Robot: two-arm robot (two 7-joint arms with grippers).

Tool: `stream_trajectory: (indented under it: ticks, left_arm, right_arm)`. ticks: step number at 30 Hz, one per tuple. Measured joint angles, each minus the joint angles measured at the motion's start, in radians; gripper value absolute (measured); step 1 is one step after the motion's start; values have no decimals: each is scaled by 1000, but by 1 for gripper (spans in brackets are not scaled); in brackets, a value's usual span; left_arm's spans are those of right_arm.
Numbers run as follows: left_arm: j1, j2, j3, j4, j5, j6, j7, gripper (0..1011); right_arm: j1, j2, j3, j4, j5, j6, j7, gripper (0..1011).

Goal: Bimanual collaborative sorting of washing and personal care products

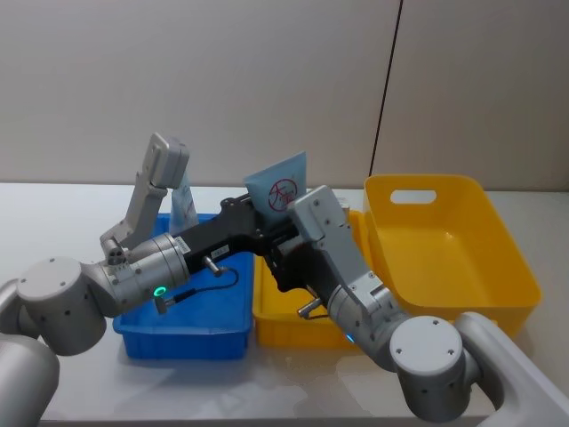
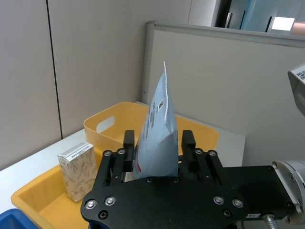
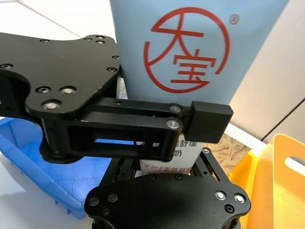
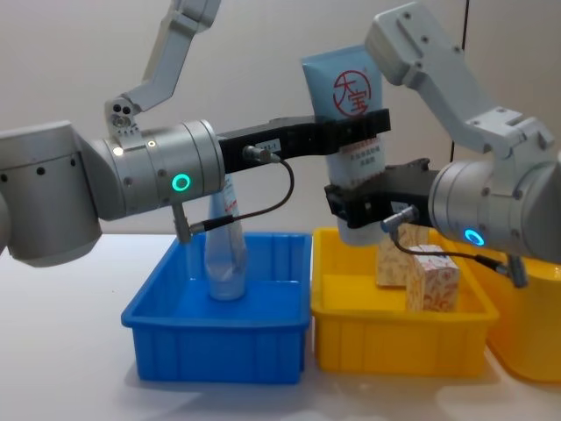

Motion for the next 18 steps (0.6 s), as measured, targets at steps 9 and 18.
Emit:
stream_trajectory:
  ticks: [9,18]
  left_arm:
    - [0,0,0,0,0,0,0,802]
    - [0,1,0,0,0,0,0,1001]
  right_arm:
    - [-15,-4,24,-7,-3,-4,-28,318]
    - [-37,-5,78,-24,-6,-7,-87,275]
